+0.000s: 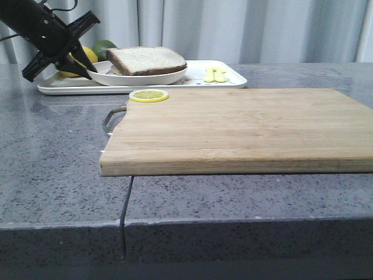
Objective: Place bread and move sandwich to tray
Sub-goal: 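Lower the plate onto the white tray with the left gripper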
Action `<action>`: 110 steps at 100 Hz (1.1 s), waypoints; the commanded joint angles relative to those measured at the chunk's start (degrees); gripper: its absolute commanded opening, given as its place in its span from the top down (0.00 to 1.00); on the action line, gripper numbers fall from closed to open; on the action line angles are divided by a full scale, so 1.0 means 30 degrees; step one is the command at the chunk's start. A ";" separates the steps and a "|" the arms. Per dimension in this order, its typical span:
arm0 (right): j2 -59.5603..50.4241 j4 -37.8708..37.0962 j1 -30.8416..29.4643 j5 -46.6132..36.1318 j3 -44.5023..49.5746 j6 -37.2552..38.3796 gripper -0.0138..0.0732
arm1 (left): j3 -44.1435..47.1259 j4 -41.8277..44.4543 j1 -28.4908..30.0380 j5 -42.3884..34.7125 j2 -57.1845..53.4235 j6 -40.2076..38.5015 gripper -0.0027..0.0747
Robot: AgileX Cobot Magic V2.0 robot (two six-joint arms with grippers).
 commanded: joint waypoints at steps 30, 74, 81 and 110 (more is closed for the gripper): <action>0.0074 -0.0255 -0.0088 -0.1505 -0.0472 -0.0054 0.18 | -0.0689 -0.0543 0.0054 -0.0439 -0.1523 -0.0153 0.57; 0.0074 -0.0255 -0.0088 -0.1695 -0.0472 -0.0054 0.18 | -0.0689 0.0006 0.1252 0.1904 -0.3338 -0.0114 0.57; 0.0074 -0.0255 -0.0088 -0.1747 -0.0472 -0.0054 0.18 | -0.0689 0.0055 0.1370 0.2156 -0.4015 0.0161 0.57; 0.0074 -0.0255 -0.0088 -0.1884 -0.0472 -0.0054 0.18 | -0.0371 0.3709 0.0240 0.0873 -0.8281 0.1236 0.57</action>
